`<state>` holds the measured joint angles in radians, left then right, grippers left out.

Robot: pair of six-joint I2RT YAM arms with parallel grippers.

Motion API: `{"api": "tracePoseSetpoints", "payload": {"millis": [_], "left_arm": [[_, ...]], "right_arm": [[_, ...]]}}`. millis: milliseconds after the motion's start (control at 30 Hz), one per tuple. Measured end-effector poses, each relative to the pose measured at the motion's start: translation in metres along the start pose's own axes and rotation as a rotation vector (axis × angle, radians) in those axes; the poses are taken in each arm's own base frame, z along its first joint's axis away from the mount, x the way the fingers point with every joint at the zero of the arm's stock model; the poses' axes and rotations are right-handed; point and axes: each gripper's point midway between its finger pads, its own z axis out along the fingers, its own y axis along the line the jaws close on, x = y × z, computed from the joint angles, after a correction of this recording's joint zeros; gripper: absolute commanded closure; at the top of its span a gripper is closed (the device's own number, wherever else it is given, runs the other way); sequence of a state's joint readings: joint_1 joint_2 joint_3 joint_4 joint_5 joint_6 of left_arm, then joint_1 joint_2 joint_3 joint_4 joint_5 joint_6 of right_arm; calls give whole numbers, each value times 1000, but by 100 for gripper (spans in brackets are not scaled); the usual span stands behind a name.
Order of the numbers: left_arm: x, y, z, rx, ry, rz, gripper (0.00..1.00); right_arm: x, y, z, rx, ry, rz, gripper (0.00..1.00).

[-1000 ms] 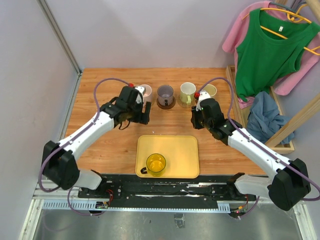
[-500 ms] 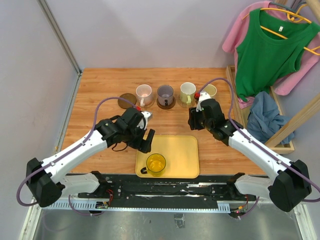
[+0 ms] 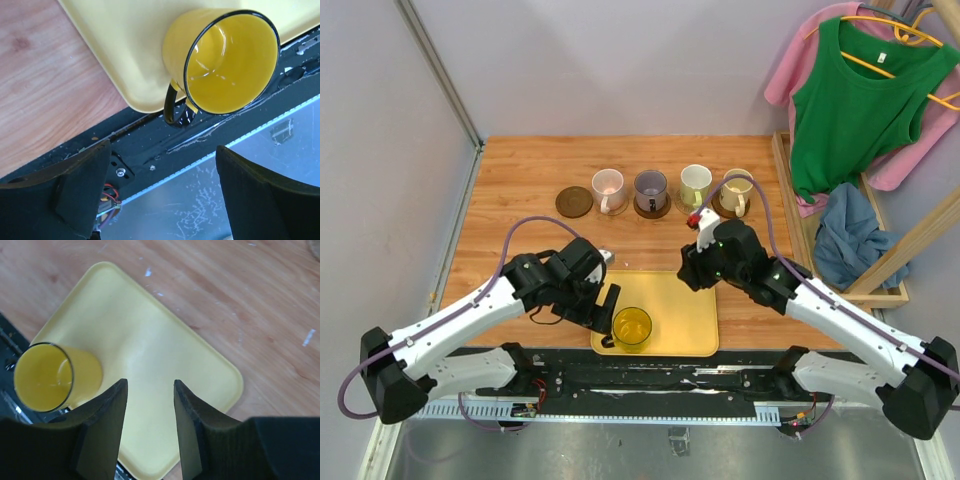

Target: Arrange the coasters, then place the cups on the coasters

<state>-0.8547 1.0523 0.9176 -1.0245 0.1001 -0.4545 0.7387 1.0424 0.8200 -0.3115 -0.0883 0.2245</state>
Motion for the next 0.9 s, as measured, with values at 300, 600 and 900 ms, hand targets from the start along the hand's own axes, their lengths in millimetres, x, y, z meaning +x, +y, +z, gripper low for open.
{"api": "tracePoseSetpoints", "payload": {"millis": [300,600,900], "left_arm": [[17,-5,-3,43,8,-45,10],[32,-4,10,59,33,-74,9],[30,-10,18,94,20,-72,9]], "right_arm": [[28,58,10,-157,108,-130,67],[48,96,22,-257,211,-225,64],[50,111,30,-327,252,-249,63]]}}
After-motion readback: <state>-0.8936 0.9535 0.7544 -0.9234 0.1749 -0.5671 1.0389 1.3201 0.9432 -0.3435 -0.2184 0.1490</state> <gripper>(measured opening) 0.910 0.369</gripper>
